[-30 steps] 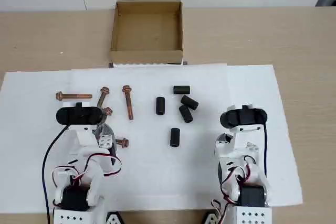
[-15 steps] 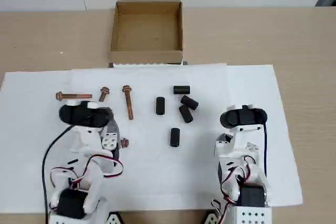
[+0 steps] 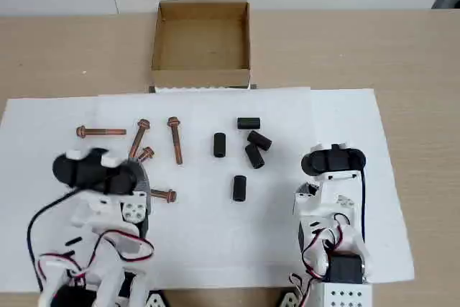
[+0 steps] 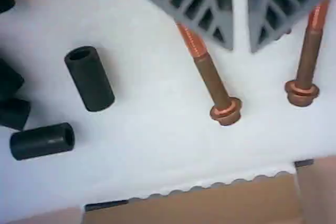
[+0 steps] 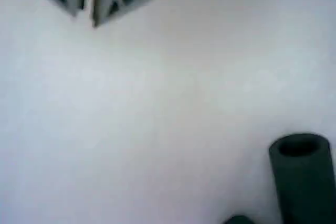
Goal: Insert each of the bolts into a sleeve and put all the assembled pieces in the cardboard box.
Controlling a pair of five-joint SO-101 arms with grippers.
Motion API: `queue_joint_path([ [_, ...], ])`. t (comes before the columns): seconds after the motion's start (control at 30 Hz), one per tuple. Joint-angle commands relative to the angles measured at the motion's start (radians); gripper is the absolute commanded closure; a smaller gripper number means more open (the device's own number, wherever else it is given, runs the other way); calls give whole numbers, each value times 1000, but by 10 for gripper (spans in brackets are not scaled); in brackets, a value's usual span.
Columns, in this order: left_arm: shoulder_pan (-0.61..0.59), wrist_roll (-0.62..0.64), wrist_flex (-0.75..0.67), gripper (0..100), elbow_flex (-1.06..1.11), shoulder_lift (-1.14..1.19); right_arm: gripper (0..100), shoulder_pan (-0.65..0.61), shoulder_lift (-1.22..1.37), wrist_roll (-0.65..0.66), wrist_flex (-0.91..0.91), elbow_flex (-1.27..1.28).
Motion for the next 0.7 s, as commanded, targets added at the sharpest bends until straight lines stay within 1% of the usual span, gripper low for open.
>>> queue_joint_path([
  [0.0,-60,0,5,990,-162,236,995,-2,-16,-11,-19,-8],
  [0.1,-114,3,14,990,-315,453,995,-2,-16,-11,-19,-8],
  [0.17,-138,3,44,990,-417,583,995,-2,-16,-11,-19,-8],
  [0.27,-166,3,94,990,-552,718,995,-2,-16,-11,-19,-8],
  [0.4,-184,2,158,989,-685,802,995,-2,-16,-11,-21,-6],
  [0.53,-180,-3,190,989,-702,838,995,-8,-15,-6,-47,-2],
  [0.67,-183,-3,229,989,-702,858,995,-70,-15,-5,-50,0],
])
